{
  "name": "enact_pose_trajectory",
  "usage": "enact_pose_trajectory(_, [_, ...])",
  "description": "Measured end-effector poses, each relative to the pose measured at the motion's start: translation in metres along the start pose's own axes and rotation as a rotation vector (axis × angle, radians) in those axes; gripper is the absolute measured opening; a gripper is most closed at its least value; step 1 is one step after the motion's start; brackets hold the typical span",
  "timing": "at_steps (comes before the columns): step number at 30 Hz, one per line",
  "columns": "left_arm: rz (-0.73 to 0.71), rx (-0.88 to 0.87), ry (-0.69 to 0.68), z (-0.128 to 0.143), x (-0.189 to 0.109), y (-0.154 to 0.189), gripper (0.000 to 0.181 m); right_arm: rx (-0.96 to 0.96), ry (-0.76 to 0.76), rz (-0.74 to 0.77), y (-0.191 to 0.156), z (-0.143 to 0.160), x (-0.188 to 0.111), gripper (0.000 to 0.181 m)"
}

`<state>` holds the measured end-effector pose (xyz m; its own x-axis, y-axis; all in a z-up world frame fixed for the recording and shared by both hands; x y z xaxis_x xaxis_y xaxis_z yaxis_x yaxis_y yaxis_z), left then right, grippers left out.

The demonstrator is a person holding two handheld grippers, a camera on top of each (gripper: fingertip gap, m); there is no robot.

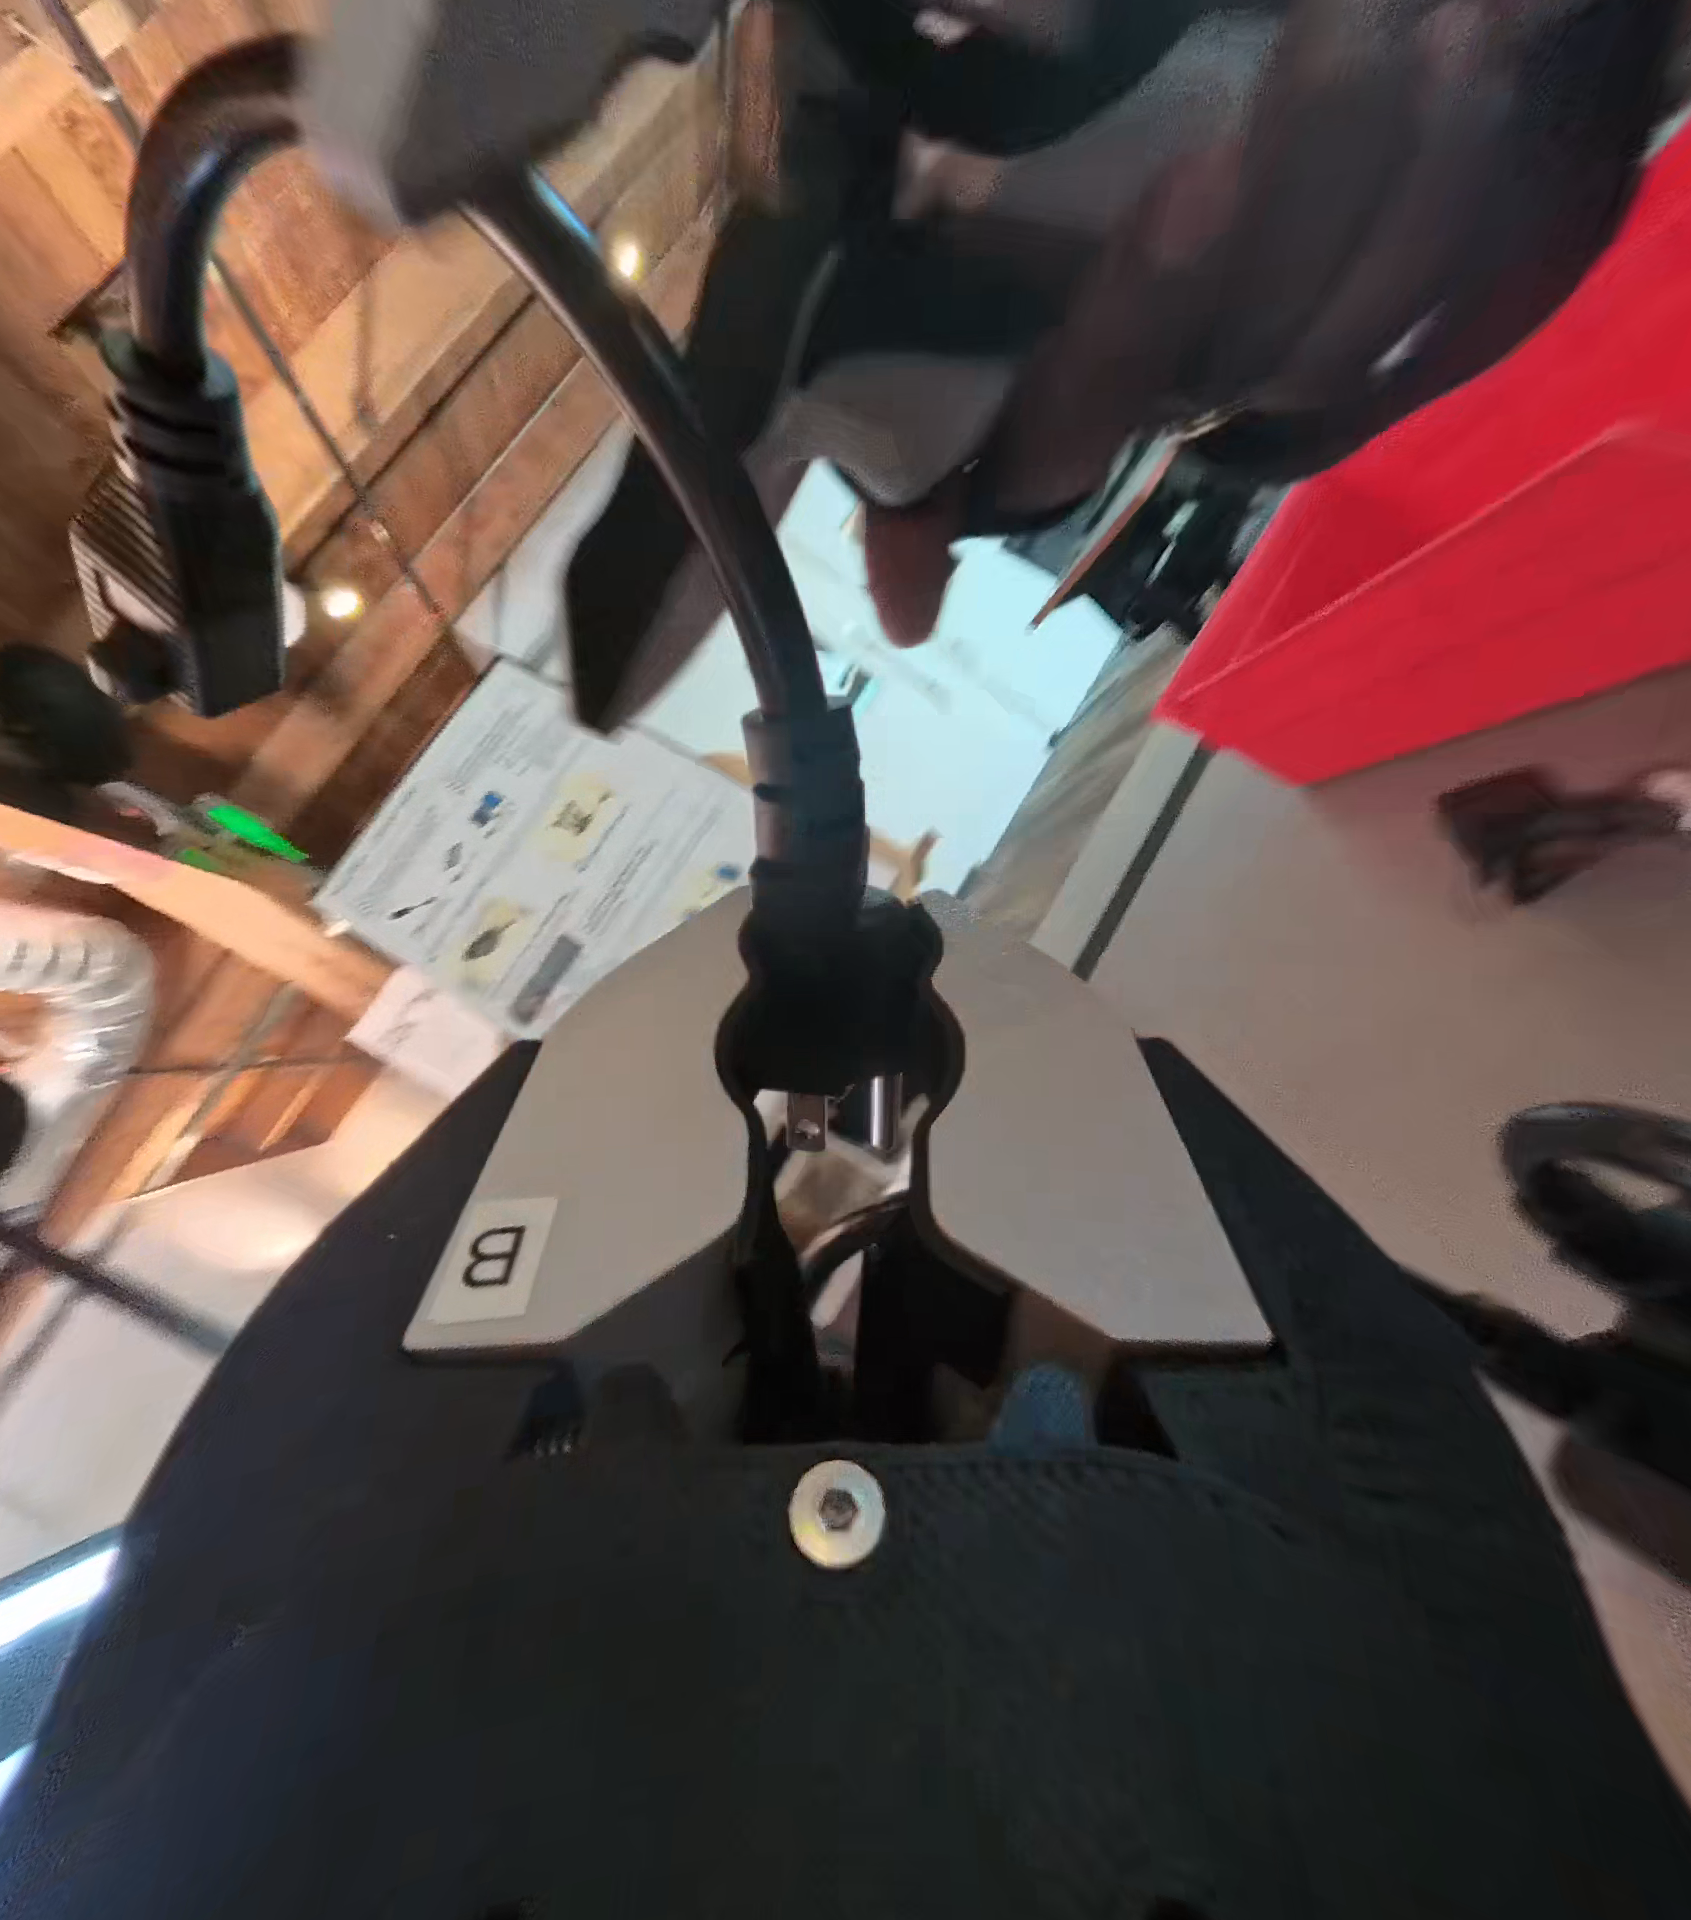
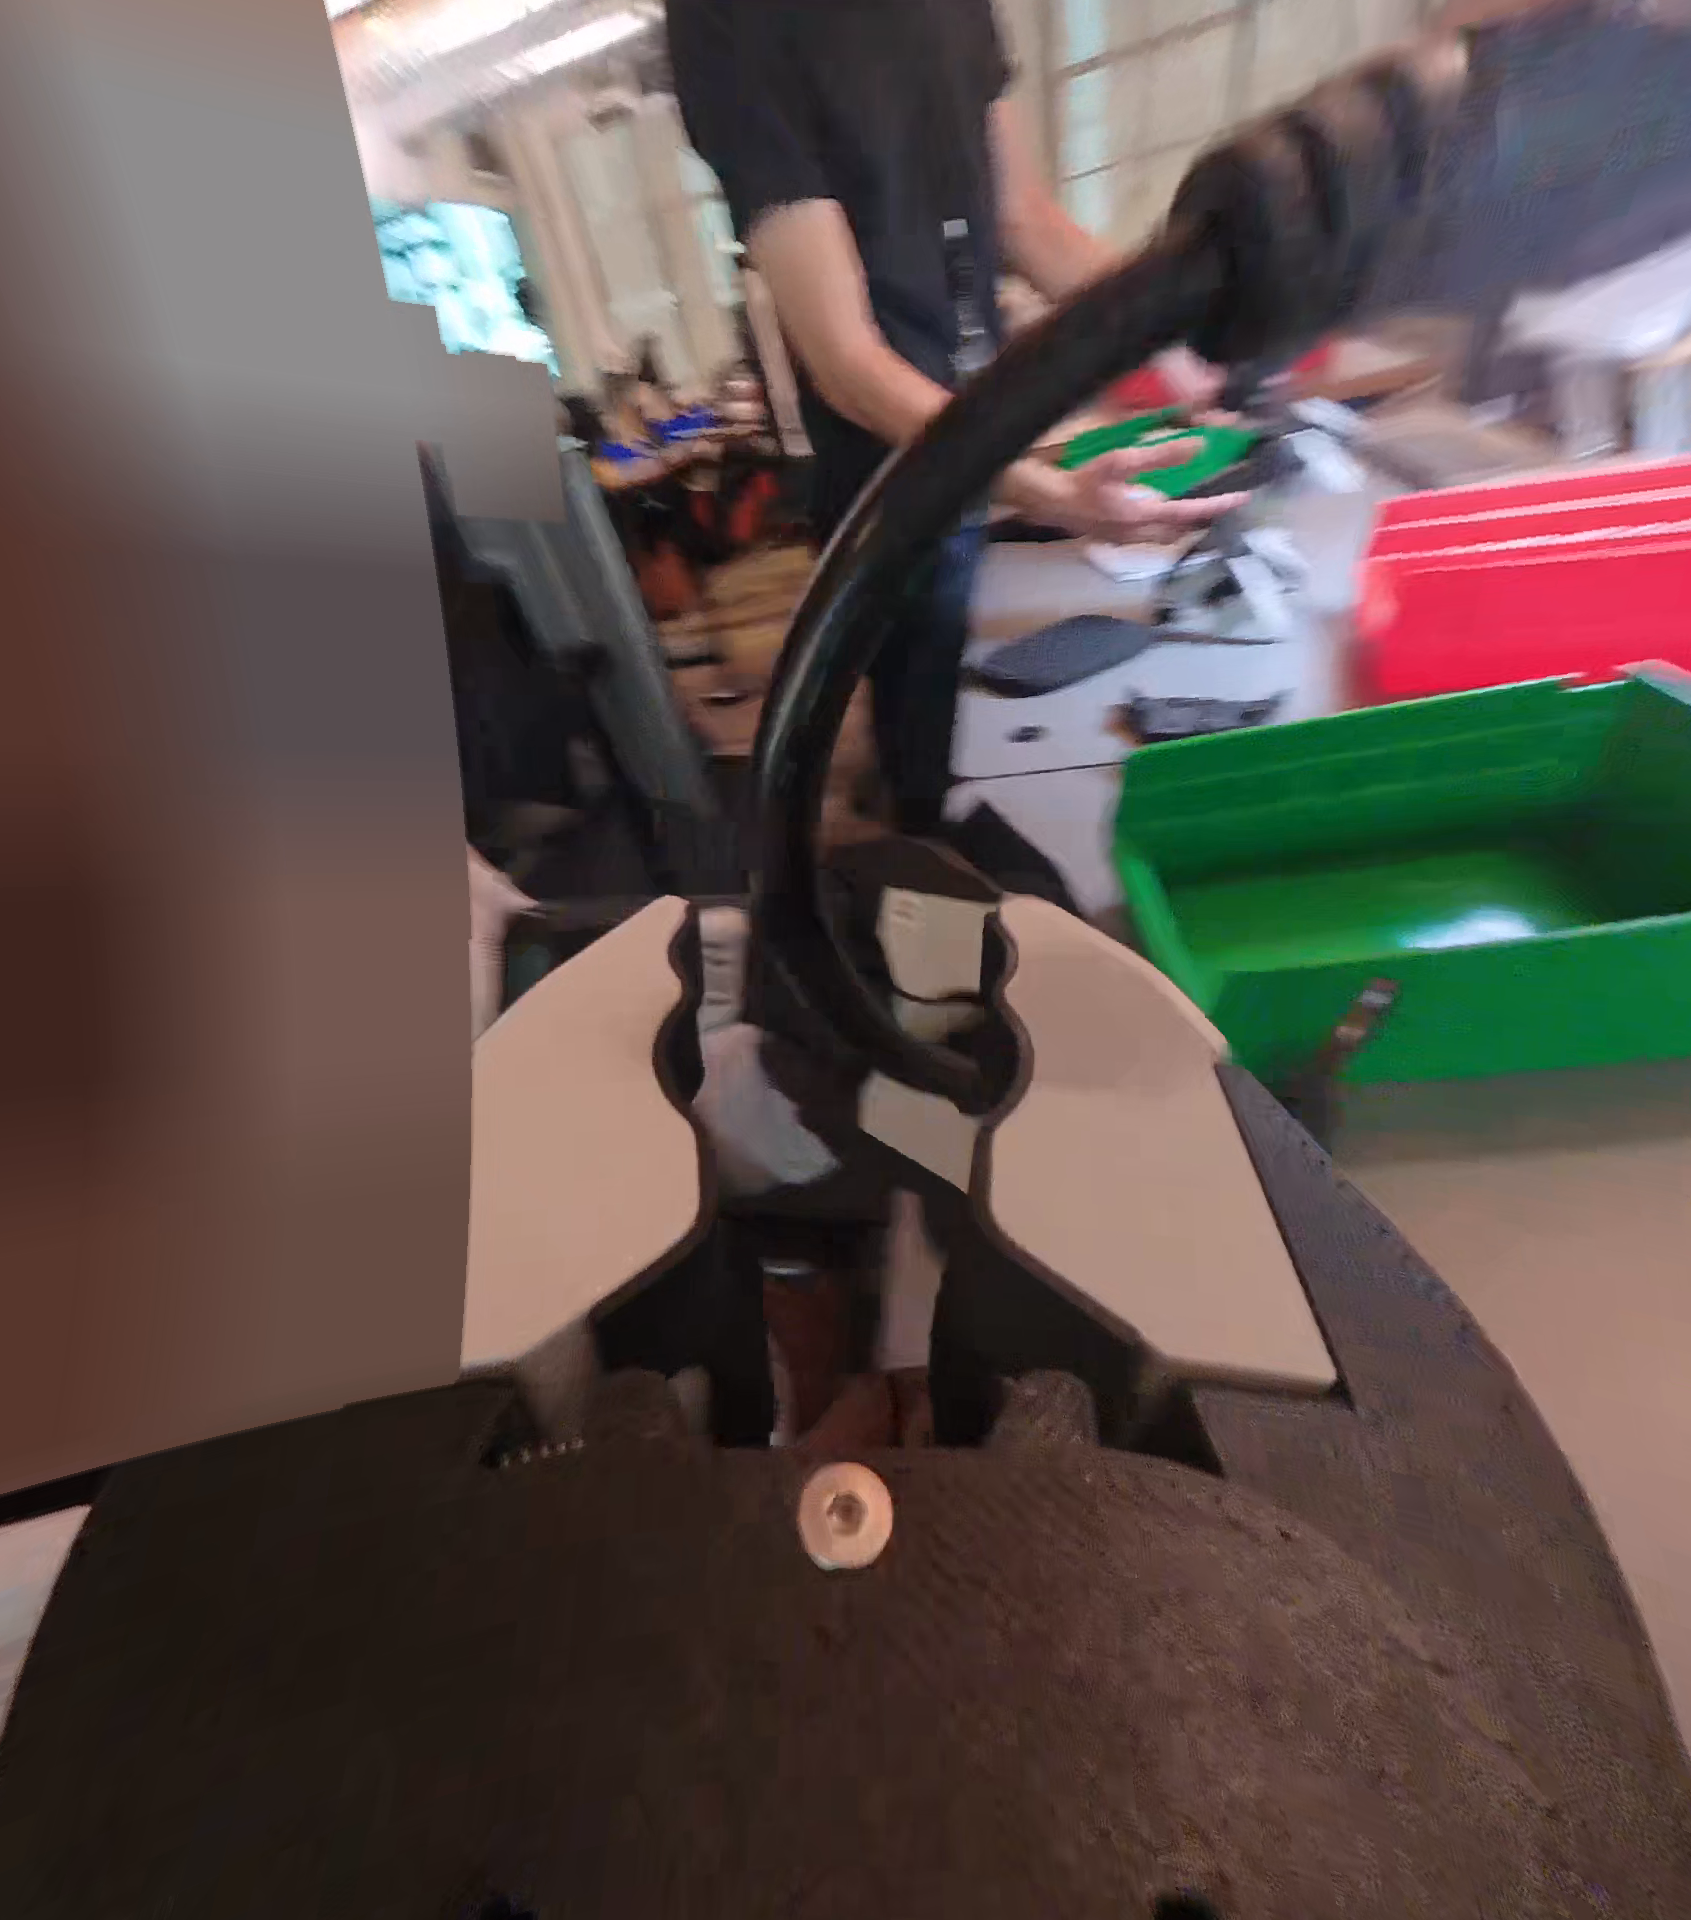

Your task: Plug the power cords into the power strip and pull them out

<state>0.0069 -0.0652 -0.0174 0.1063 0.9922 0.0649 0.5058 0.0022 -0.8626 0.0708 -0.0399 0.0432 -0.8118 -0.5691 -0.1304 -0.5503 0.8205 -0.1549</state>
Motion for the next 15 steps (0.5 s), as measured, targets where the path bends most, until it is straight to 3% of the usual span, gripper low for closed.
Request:
enact_pose_trajectory(3, [-0.063, 0.115, -0.121, 0.0, -0.001, -0.009, 0.023, -0.176, 0.077, 0.327, 0.012, 0.02, -0.002, 0.055])
enact_pose_trajectory(6, [-0.059, 0.171, -0.17, -0.005, 0.001, -0.007, 0.022, -0.259, 0.122, 0.519, 0.018, 0.033, 0.002, 0.054])
enact_pose_trajectory(9, [-0.06, 0.235, -0.189, -0.013, 0.004, 0.001, 0.022, -0.299, 0.126, 0.583, 0.021, 0.038, 0.009, 0.04])
enact_pose_trajectory(15, [-0.072, 0.307, -0.24, -0.01, 0.009, 0.007, 0.022, -0.238, 0.1, 0.539, 0.024, 0.047, 0.012, 0.03])
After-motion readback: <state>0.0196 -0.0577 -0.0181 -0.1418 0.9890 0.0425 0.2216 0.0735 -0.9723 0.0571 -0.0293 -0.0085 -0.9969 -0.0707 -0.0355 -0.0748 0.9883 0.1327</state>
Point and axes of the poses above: each gripper's, where its closed fingertips meet, x out along the fingers, z out of its underside, y = z × x across the jaws, the point moved 5 cm from there along -x, back along the fingers, and after that the axes turned 10 degrees about z, right-handed, at the moved point
